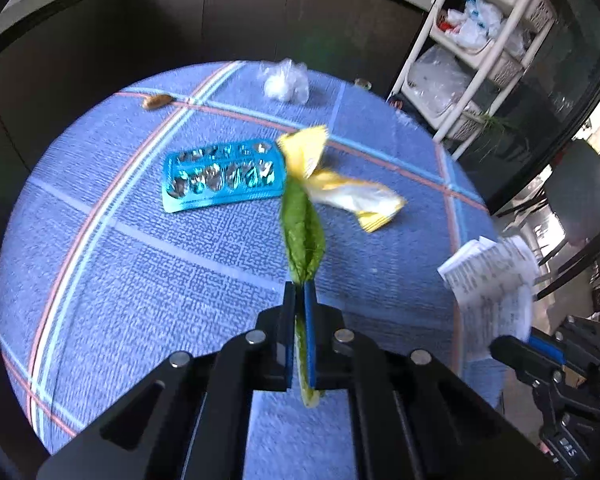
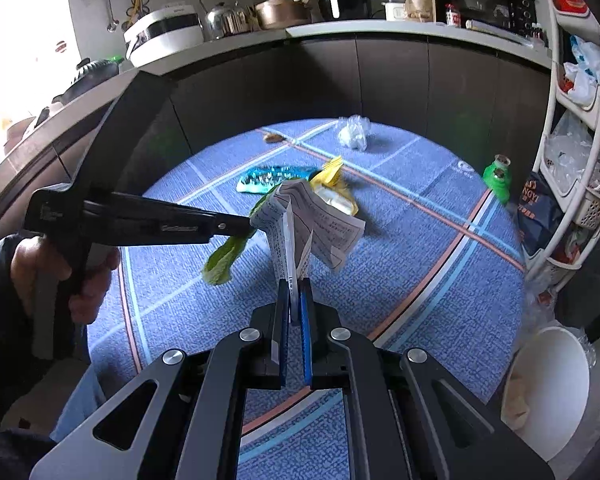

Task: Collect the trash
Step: 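Carry the leaf and receipt with both tools over the bucket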

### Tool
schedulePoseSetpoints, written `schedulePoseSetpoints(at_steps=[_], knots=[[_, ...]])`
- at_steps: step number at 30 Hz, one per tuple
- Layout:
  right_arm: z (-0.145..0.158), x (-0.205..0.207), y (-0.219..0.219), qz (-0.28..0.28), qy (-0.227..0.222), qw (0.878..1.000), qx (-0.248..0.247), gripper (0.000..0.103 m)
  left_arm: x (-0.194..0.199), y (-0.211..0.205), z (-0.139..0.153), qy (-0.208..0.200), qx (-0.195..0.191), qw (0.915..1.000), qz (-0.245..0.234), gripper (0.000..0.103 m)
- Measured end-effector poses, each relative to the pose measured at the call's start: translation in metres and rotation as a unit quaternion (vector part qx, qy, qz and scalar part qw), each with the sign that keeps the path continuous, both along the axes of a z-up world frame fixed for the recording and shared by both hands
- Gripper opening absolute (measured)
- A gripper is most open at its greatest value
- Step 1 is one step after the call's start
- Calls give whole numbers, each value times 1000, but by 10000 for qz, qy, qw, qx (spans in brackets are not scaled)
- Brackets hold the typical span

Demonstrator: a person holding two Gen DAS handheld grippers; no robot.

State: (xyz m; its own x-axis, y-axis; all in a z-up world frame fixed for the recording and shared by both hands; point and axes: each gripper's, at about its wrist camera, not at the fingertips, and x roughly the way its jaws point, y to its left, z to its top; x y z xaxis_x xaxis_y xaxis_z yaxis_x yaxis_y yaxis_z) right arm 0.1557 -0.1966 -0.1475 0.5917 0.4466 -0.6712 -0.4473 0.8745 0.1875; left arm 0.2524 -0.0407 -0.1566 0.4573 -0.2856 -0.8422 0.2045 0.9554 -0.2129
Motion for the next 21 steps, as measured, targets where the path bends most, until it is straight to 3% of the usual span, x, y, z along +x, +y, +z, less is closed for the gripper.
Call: schedulePoseSetpoints(at_steps=[10,21], knots=[[33,-26,-15,-189,-428,9988,163,5,-51,3,68,-714,-263,9971,66,6],[47,-51,-67,-799,-700,9939,301,5,-83,-53,121,-1200,-429,9901,-591,6]])
